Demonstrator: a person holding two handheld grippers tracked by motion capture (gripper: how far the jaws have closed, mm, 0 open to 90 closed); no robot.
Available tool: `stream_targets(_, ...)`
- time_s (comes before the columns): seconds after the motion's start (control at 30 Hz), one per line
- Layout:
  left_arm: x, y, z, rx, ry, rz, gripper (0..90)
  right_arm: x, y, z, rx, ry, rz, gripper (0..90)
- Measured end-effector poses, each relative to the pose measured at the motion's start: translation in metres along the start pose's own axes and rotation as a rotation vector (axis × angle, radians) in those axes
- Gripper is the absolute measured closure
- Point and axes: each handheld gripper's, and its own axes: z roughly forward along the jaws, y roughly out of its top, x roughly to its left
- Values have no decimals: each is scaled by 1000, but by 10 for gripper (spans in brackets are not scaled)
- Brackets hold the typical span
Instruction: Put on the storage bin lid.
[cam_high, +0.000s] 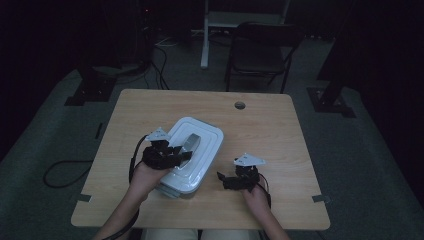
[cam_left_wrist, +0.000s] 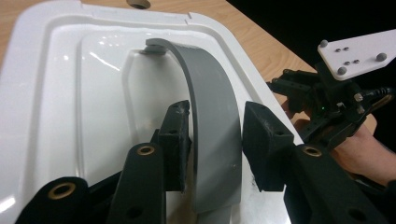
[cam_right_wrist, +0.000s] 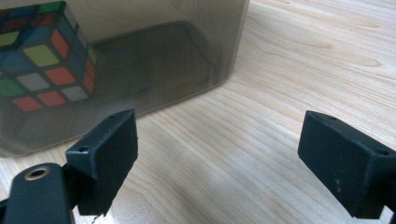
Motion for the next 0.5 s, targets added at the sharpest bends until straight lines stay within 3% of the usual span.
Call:
stream_targets(0.13,-1,3,-10,-19,5,11,496,-3,0,-1,-2,-5,7,120)
stream_targets(0.23,2,4,-16,-35,18,22,481,-5,0,-2,-3,-11,11,120)
stream_targets(0.5,21,4,-35,-123,59,-14,305,-9,-1,-5,-10,-22,21,120)
